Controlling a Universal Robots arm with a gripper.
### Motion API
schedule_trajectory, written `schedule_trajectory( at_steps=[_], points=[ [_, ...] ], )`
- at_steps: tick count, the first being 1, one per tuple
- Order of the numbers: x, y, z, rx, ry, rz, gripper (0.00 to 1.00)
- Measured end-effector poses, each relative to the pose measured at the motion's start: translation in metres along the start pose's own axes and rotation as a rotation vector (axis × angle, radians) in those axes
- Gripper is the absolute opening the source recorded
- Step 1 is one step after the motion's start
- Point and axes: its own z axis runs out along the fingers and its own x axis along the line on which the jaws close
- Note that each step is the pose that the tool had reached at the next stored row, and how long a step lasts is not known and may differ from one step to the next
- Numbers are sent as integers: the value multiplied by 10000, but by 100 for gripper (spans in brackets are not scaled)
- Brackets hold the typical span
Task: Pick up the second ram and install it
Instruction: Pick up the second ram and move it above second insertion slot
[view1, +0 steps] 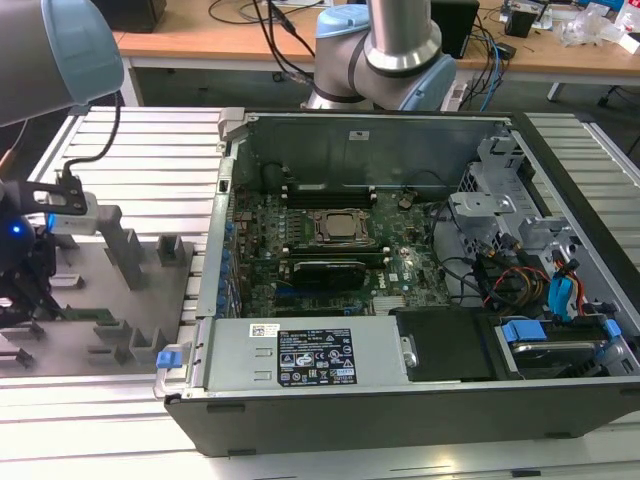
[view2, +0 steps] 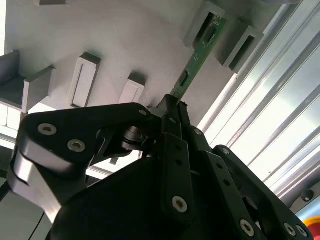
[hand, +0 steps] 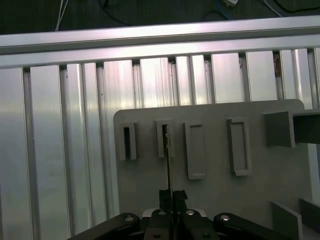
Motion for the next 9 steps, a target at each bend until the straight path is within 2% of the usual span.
schedule_trajectory(
  at_steps=[5, 9],
  points=[
    [-3, 5, -111, 0, 0, 0, 13],
    [-4, 8, -168, 0, 0, 0, 13]
  ],
)
